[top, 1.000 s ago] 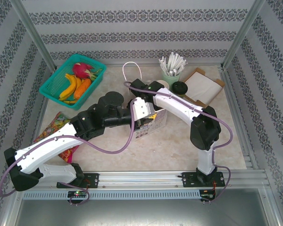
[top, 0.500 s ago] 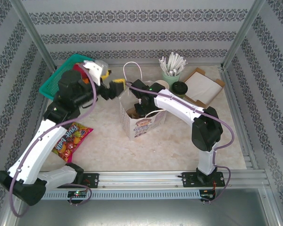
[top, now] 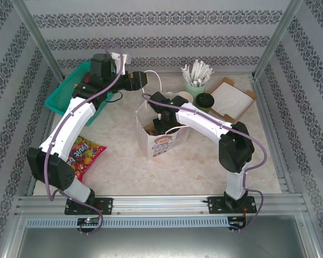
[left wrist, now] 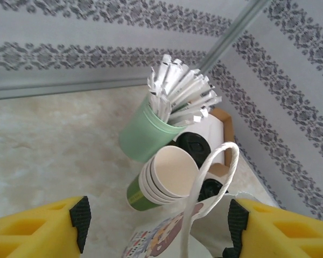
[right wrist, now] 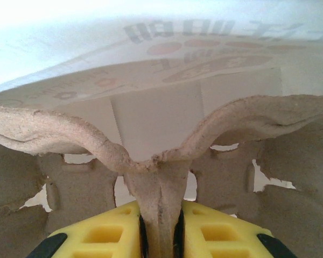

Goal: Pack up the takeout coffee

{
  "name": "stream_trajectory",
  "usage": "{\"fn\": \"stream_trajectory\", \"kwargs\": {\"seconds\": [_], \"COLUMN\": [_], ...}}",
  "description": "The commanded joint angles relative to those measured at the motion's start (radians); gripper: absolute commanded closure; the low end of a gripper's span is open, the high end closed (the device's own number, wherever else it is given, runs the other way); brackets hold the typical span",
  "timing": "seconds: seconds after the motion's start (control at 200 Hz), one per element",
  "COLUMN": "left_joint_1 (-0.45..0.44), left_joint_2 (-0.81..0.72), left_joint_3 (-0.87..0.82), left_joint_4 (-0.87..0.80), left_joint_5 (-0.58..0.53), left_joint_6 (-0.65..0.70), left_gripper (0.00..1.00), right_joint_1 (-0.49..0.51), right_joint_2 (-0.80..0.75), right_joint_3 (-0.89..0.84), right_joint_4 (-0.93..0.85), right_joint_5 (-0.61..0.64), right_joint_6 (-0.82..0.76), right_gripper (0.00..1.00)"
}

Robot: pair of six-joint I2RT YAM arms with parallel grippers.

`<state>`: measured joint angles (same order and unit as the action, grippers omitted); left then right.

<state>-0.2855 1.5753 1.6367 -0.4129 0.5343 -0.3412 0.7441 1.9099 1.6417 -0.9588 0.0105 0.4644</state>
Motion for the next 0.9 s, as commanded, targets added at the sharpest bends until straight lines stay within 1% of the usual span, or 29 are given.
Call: {"fn": "stream_trajectory", "kwargs": {"seconds": [0.0,0.06,0.095,0.145,0.22,0.28,0.435,0.63,0.749,0.804,0.894], "left_joint_1": [0.005,0.005,0.006,0.006,0.006,0.006,0.006,0.005,0.006,0.005,0.005], "left_joint_2": [0.02,0.041,0.052,0.066,0.085,0.094,0.091,0.076,0.063,0.06,0.058], "left_joint_3": [0.066,0.081,0.088,0.098,0.117,0.131,0.133,0.132,0.127,0.128,0.129], "left_joint_4": [-0.016,-0.028,-0.036,-0.042,-0.063,-0.081,-0.093,-0.119,-0.131,-0.137,-0.146], "left_joint_5": [0.064,0.049,0.046,0.038,0.035,0.038,0.04,0.035,0.016,0.009,0.009], "left_joint_6": [0.011,0.017,0.02,0.022,0.022,0.028,0.034,0.039,0.044,0.047,0.048], "left_gripper": [0.31,0.35,0.39,0.47,0.62,0.72,0.9,0.98,1.0,1.0,1.0], "right_joint_1": [0.011,0.011,0.011,0.012,0.017,0.02,0.025,0.028,0.028,0.03,0.036], "right_joint_2": [-0.035,-0.032,-0.029,-0.022,-0.008,0.004,0.026,0.035,0.044,0.047,0.047], "right_joint_3": [-0.02,-0.027,-0.029,-0.03,-0.028,-0.028,-0.047,-0.082,-0.101,-0.104,-0.097], "right_joint_4": [0.018,0.03,0.035,0.041,0.045,0.041,0.05,0.087,0.115,0.128,0.124], "right_joint_5": [-0.006,-0.002,-0.001,0.003,0.016,0.028,0.047,0.092,0.125,0.126,0.129], "right_joint_6": [-0.005,0.0,0.002,0.005,0.005,0.006,0.011,0.043,0.066,0.068,0.065], "right_gripper": [0.77,0.77,0.77,0.77,0.77,0.77,0.77,0.75,0.75,0.72,0.6]}}
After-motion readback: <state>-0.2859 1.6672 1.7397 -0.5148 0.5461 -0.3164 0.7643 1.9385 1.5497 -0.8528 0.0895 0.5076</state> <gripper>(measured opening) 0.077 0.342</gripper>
